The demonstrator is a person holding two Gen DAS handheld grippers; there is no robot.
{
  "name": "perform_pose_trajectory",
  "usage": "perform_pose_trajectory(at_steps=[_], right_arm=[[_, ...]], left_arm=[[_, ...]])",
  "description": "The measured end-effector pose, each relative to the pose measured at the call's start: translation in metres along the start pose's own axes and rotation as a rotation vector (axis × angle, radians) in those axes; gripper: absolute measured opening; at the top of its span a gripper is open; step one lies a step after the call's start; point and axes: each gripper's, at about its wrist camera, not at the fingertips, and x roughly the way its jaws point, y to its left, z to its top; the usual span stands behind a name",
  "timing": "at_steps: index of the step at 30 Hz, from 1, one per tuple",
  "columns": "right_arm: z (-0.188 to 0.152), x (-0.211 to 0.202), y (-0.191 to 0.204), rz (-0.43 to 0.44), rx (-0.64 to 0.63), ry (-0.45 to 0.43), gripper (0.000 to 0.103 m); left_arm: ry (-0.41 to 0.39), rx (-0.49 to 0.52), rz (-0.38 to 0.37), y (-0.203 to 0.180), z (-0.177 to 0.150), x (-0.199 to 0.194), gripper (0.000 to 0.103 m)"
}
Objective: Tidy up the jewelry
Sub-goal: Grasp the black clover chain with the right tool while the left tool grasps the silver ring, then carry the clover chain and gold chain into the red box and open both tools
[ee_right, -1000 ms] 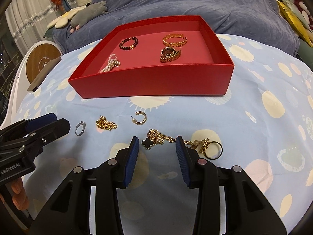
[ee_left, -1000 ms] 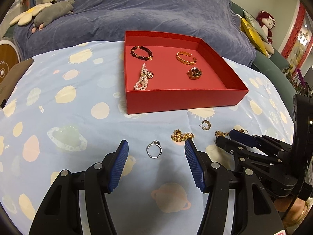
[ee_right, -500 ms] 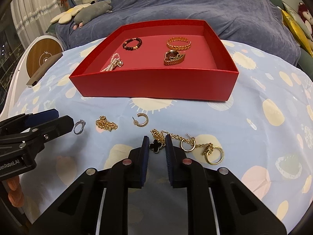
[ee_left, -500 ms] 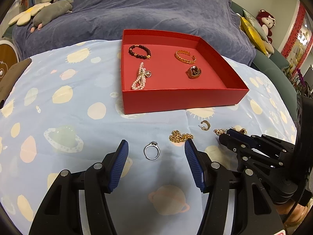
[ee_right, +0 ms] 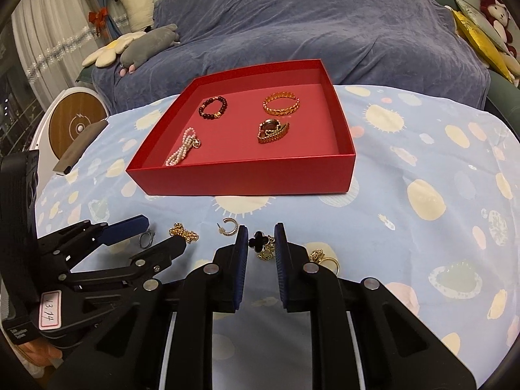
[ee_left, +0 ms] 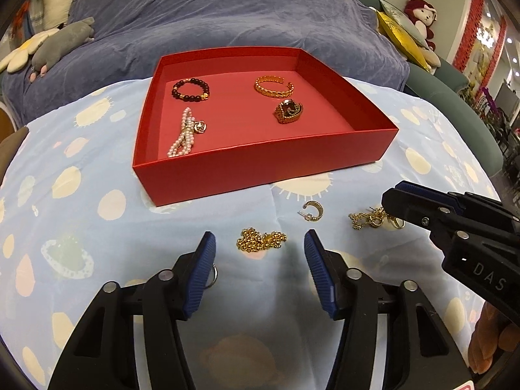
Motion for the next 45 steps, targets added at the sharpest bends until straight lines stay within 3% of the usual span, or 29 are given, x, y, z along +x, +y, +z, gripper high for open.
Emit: perform_pose_trajectory(at_steps=[7, 11, 12, 21, 27, 45], right_arm=[[-0.001, -0.003, -0.006, -0.001, 0.013, -0.001, 0.016], [0.0, -0.004, -0.009, -0.001, 0.02, -0.005, 0.016], [0.0, -0.004, -0.009, -0.002, 0.02, -0.007, 0.016], [0.01, -0.016, -0.009, 0.004, 0.033, -0.044, 0.016], [0.029, -0.03, -0.006, 0.016, 0.043, -0.104, 0.016], [0.128, -0.074, 0.011, 0.085, 0.127, -0.318, 0.016]], left_arm=[[0.012, 0.055, 0.018, -0.012, -0.004, 0.014, 0.015], [0.006, 0.049, 0.009, -0.011, -0.003, 0.013, 0.01], [-0.003, 0.053, 0.011, -0.011, -0.003, 0.011, 0.005], [-0.029, 0.008, -0.057, -0.005, 0.007, -0.009, 0.005], [-0.102, -0.038, -0.078, 0.007, 0.027, -0.035, 0.005], [-0.293, -0.136, -0.104, 0.033, 0.108, -0.089, 0.002]])
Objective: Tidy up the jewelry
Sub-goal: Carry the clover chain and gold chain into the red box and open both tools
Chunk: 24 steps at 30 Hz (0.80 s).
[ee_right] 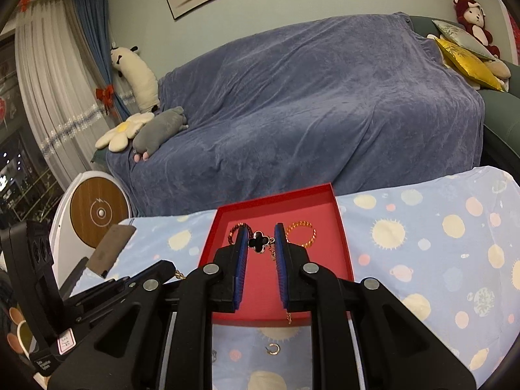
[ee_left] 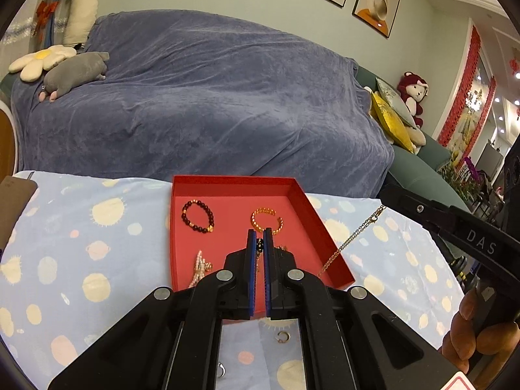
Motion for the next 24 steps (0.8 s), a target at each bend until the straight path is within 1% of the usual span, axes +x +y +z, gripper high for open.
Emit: perform_pose_trajectory(at_steps=[3, 7, 11, 15, 17, 19, 21, 23, 24], right_arm=[[0.013, 0.007, 0.0, 0.007, 0.01, -0.006, 0.016], [0.013, 0.026, -0.007, -0.001, 0.033, 0.026, 0.016], [0.001, 0.048, -0.017, -0.032, 0.049, 0.084, 0.016], [-0.016, 0.065, -0.026, -0.061, 0.045, 0.139, 0.016], [-0.023, 0.073, -0.03, -0.069, 0.052, 0.165, 0.017], [-0.029, 0.077, -0.033, -0.077, 0.057, 0.18, 0.017], [-0.031, 0.079, -0.034, -0.081, 0.055, 0.185, 0.017], [-0.032, 0.077, -0.034, -0.084, 0.05, 0.182, 0.019], [-0.032, 0.075, -0.035, -0.087, 0.052, 0.177, 0.021]], left_arm=[[-0.007, -0.011, -0.001, 0.004, 0.011, 0.009, 0.002], [0.014, -0.025, 0.006, 0.009, 0.018, 0.029, 0.002], [0.051, -0.021, 0.003, 0.012, 0.015, 0.05, 0.002], [0.112, -0.013, 0.01, 0.014, 0.003, 0.068, 0.002], [0.141, -0.025, 0.02, 0.017, -0.002, 0.074, 0.003], [0.166, -0.048, 0.01, 0.022, -0.005, 0.079, 0.003], [0.169, -0.062, 0.017, 0.024, -0.007, 0.079, 0.003], [0.166, -0.055, 0.022, 0.024, -0.008, 0.079, 0.007], [0.165, -0.053, 0.031, 0.024, -0.008, 0.078, 0.014]])
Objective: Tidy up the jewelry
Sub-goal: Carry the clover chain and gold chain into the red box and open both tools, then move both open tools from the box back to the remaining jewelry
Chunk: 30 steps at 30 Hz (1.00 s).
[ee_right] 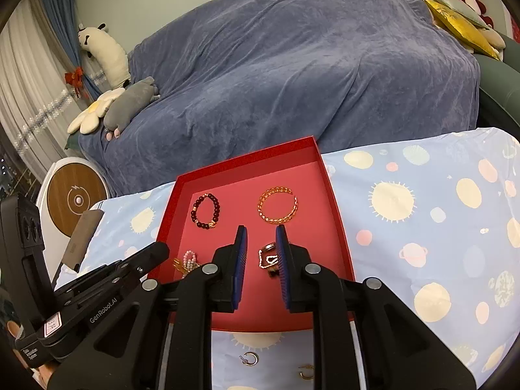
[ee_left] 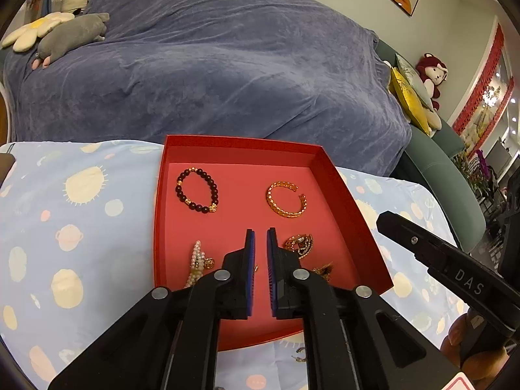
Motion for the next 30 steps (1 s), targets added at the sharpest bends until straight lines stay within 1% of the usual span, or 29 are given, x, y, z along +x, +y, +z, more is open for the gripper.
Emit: perform_pose_trajectory(at_steps=[1, 2, 3, 7, 9, 13, 15, 16, 18, 21, 25, 28, 30], right_arm=[[0.0, -0.001, -0.001, 0.0, 0.004, -0.004, 0.024], [0.001, -0.003, -0.002, 0.001, 0.007, -0.008, 0.028], [0.002, -0.003, -0.002, -0.001, 0.007, -0.011, 0.03], [0.001, -0.011, -0.004, 0.0, 0.003, -0.023, 0.031], [0.0, -0.015, -0.004, -0.002, -0.004, -0.027, 0.034], [-0.008, -0.024, -0.005, -0.008, -0.028, -0.031, 0.034], [-0.014, -0.029, -0.009, -0.022, -0.043, -0.032, 0.034], [-0.017, -0.031, -0.011, -0.031, -0.051, -0.031, 0.034], [-0.023, -0.035, -0.017, -0.048, -0.061, -0.026, 0.034], [-0.03, -0.039, -0.027, -0.07, -0.06, -0.016, 0.034], [-0.039, -0.047, -0.035, -0.075, -0.057, -0.004, 0.034], [-0.046, -0.053, -0.036, -0.084, -0.08, -0.002, 0.034], [-0.053, -0.057, -0.037, -0.088, -0.091, 0.005, 0.035]], left_arm=[[-0.005, -0.003, 0.006, 0.001, 0.0, -0.001, 0.025], [-0.013, -0.008, 0.014, 0.001, 0.0, -0.002, 0.031], [-0.02, -0.014, 0.021, 0.002, 0.0, -0.004, 0.036], [-0.025, -0.02, 0.031, 0.007, 0.001, -0.007, 0.038], [-0.029, -0.022, 0.042, 0.008, 0.001, -0.009, 0.038], [-0.042, -0.014, 0.061, 0.01, -0.002, -0.015, 0.038], [-0.044, -0.001, 0.07, 0.01, -0.005, -0.017, 0.041], [-0.044, 0.005, 0.077, 0.01, -0.008, -0.018, 0.044], [-0.042, 0.013, 0.089, 0.01, -0.014, -0.02, 0.045], [-0.032, 0.016, 0.104, 0.012, -0.022, -0.022, 0.045], [-0.03, 0.018, 0.11, 0.013, -0.032, -0.029, 0.045], [-0.024, 0.042, 0.116, 0.012, -0.041, -0.036, 0.045], [-0.017, 0.056, 0.12, 0.011, -0.049, -0.041, 0.046]])
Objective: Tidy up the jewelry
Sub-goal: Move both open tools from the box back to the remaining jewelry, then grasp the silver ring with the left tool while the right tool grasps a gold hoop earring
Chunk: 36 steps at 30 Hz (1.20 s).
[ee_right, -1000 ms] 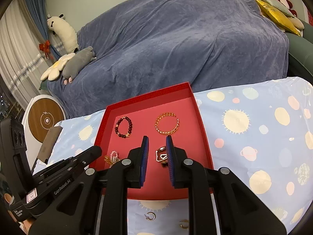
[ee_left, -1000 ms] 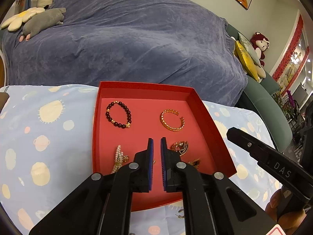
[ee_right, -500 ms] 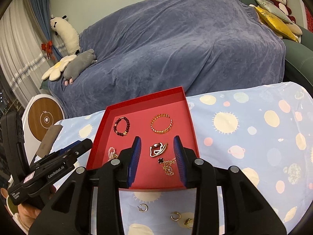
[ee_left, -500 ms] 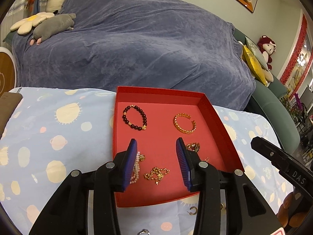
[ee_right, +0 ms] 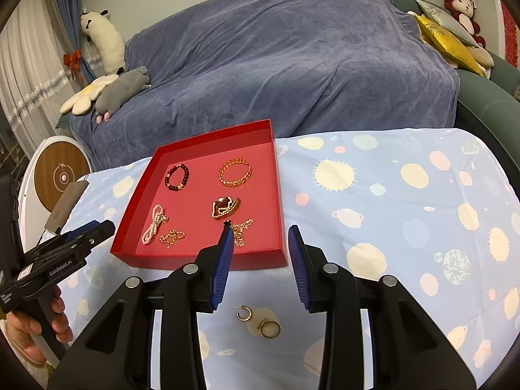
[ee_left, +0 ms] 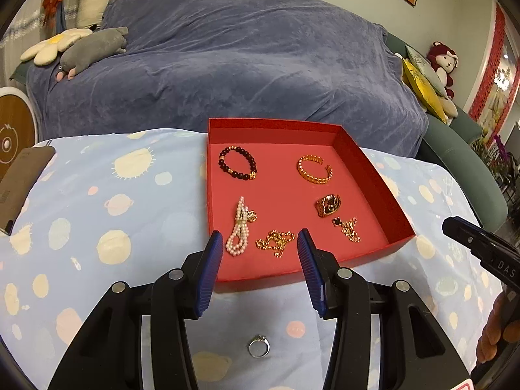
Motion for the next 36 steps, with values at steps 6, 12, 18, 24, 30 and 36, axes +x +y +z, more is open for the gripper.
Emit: perform_pose_trajectory(at_steps=[6, 12, 18, 24, 30, 36], right_arm=[[-0.023, -0.002, -0.005, -0.015, -0.022, 0.042, 0.036], [-0.045, 0.001, -0.004, -0.018, -0.057, 0.086, 0.036], [-0.06, 0.011, -0.004, -0.01, -0.07, 0.132, 0.036], [-0.065, 0.016, -0.004, -0.002, -0.065, 0.153, 0.036], [-0.068, 0.019, -0.003, -0.001, -0.071, 0.164, 0.036], [-0.073, 0.025, 0.0, -0.001, -0.086, 0.183, 0.036]], left_arm=[[0.026, 0.012, -0.016, -0.002, -0.016, -0.009, 0.051], [0.054, 0.029, -0.014, -0.007, -0.031, -0.009, 0.051], [0.079, 0.044, -0.003, -0.005, -0.043, -0.006, 0.054], [0.139, 0.024, -0.016, 0.001, -0.058, 0.006, 0.055], [0.161, 0.113, -0.003, -0.012, -0.077, 0.016, 0.055], [0.167, 0.144, 0.001, -0.014, -0.083, 0.024, 0.042]])
